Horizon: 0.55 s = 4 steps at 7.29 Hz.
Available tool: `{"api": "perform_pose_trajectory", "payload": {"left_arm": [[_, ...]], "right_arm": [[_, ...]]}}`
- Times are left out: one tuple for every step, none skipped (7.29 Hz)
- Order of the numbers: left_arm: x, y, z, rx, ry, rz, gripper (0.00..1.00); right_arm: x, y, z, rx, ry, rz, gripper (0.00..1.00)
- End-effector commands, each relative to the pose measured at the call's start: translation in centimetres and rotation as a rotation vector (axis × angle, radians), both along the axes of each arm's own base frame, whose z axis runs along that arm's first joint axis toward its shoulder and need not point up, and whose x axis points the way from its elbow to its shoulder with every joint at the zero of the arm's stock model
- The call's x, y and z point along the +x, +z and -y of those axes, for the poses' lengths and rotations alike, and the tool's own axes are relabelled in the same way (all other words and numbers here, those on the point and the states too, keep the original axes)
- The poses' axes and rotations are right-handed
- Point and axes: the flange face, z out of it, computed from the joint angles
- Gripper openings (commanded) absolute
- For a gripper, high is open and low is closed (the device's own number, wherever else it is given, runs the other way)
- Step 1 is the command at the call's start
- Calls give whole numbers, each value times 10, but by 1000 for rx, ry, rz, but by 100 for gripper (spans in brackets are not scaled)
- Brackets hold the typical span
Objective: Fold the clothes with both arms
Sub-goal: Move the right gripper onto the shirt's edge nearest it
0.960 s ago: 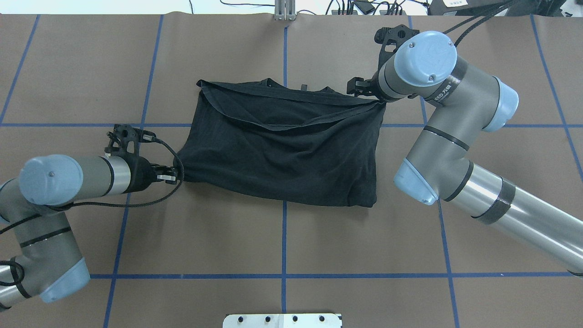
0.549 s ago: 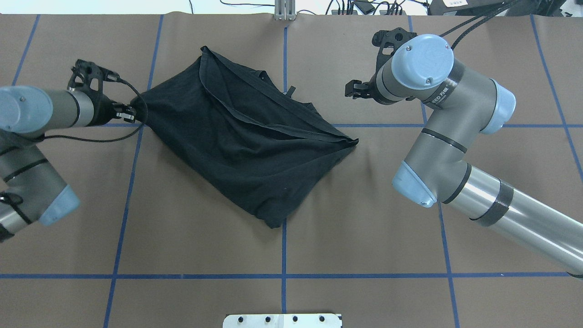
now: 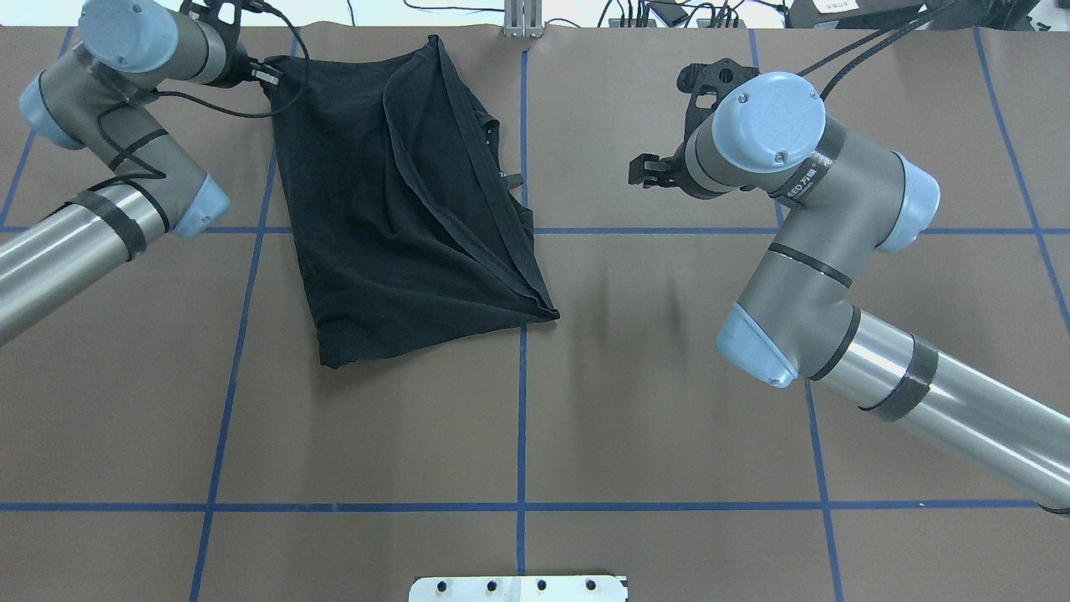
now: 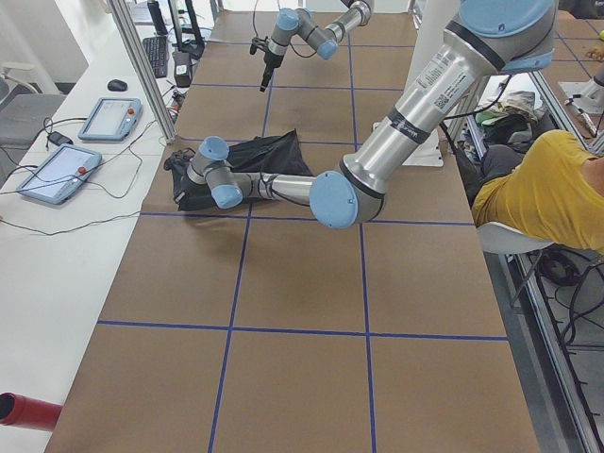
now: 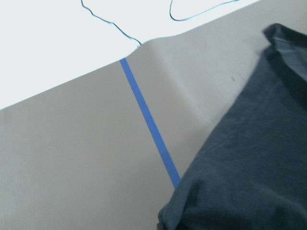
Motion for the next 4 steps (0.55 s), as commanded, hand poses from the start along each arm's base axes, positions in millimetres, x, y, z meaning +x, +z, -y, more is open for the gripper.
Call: {"api": "perform_pose_trajectory", "payload": {"left_arm": [[-3,-5,10,27,-6,-10,77],[-15,15,-3,80,-7,-44,100],[-39,5,0,126,13,-50,100],[-65,5,-6,123,108,-88,100]], "right_arm": [[-6,0,-5,2,-11,-2,100],[-16,-2,-10,3,-24,-1,100],[-25,-10,-11,13,-18,31,100],[-38,-10,-4,13,23,106,100]]}}
